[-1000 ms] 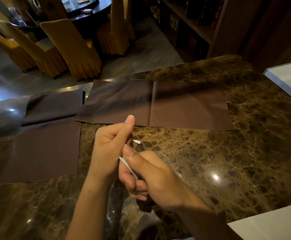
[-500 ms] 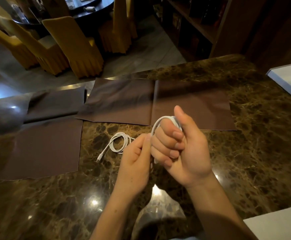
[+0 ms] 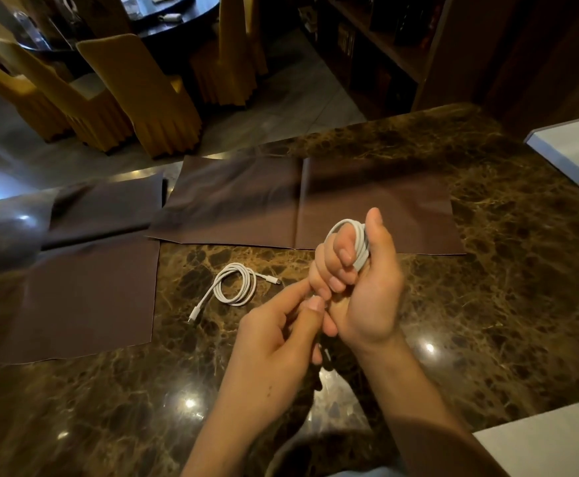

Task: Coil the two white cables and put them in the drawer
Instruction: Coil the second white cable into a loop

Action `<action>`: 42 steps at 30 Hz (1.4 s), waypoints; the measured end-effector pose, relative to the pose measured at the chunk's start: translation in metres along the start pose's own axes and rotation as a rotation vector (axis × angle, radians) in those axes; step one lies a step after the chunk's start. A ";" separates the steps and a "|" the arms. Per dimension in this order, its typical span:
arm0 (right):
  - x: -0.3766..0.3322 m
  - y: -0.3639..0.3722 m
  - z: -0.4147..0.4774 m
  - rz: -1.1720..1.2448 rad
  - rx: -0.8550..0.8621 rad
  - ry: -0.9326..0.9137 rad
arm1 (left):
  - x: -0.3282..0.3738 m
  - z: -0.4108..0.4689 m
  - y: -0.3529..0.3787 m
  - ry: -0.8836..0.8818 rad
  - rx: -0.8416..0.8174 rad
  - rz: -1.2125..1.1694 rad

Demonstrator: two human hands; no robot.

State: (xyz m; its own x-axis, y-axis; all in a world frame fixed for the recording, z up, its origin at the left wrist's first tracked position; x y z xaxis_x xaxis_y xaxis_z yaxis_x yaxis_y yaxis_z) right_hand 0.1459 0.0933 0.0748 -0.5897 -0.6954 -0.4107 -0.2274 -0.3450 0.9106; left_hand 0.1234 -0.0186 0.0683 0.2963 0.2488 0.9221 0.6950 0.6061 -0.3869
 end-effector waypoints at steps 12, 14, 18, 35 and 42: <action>0.000 -0.009 -0.001 -0.153 0.089 -0.030 | 0.006 -0.006 -0.017 -0.007 0.243 0.035; -0.001 -0.008 -0.002 -0.142 0.091 -0.023 | 0.007 -0.007 -0.017 0.013 0.255 0.012; 0.001 -0.008 -0.005 -0.163 0.101 -0.024 | 0.003 -0.007 -0.024 0.052 0.327 0.027; 0.017 -0.007 -0.007 0.059 0.010 0.199 | 0.014 -0.008 -0.034 0.201 0.456 -0.015; 0.021 -0.012 -0.009 0.138 0.094 0.333 | 0.019 -0.003 -0.012 0.338 0.393 0.071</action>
State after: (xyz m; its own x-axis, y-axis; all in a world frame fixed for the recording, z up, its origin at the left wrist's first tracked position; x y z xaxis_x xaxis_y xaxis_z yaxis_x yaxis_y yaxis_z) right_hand 0.1432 0.0774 0.0547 -0.3384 -0.9038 -0.2619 -0.2426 -0.1851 0.9523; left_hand 0.1222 -0.0234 0.0907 0.5741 0.0813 0.8148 0.3860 0.8507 -0.3568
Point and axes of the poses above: each hand's wrist, its own z-axis towards the middle knuckle, its own y-axis out of the palm, x = y × z, the point moved 7 cm from there along z, towards the middle knuckle, and after that the axes turned 12 degrees about z, right-handed, at the moved point
